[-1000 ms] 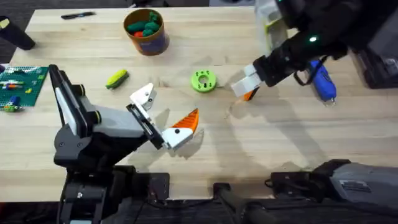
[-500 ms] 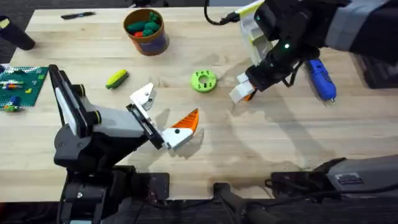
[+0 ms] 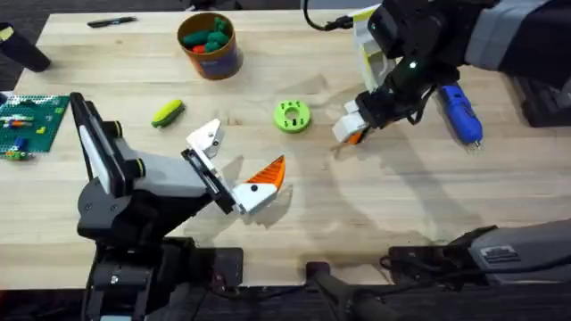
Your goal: Pick up the gripper from the table and insert it into the empty holder that is missing its gripper. Then pick up a screw, insert it into the mounting hole, and use the screwdriver to tighten it. Finally, clean up the table by picking up the vegetable and placing it into the bucket.
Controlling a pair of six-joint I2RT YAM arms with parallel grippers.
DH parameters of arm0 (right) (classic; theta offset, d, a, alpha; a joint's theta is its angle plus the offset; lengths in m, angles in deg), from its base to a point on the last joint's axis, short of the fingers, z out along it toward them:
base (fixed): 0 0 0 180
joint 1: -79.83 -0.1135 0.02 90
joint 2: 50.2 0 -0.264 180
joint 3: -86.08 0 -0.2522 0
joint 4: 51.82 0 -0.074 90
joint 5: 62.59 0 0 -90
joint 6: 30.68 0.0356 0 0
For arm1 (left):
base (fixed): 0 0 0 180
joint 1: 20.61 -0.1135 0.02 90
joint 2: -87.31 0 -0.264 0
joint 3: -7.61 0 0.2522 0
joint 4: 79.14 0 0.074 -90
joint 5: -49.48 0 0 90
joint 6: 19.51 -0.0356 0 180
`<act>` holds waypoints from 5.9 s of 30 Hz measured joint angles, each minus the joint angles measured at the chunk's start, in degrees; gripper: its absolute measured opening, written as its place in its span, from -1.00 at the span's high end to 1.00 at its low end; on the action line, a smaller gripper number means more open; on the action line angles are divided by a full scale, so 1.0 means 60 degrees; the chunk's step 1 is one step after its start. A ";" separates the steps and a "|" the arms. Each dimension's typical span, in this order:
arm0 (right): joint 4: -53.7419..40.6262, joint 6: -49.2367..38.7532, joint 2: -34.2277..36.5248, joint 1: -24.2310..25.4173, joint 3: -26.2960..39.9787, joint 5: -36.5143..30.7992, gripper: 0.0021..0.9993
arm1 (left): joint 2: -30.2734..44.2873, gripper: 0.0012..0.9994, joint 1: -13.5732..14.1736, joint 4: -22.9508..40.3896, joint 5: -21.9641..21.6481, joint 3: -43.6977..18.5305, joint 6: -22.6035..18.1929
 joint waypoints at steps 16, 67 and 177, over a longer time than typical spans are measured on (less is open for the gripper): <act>-0.0022 -0.0201 0.0000 0.0007 0.0015 -0.0061 0.99 | 0.0000 -0.78 0.0000 -0.0001 0.0000 0.0000 0.0000; 0.1054 -0.0079 -0.1555 0.0215 -0.0744 1.0755 0.99 | 0.0003 -0.78 0.0000 0.0146 0.1869 0.0025 -0.0011; 0.7028 0.3333 0.1640 -0.0834 -0.2086 1.4125 0.99 | 0.0004 -0.78 0.0010 0.0186 0.2250 0.0025 -0.0040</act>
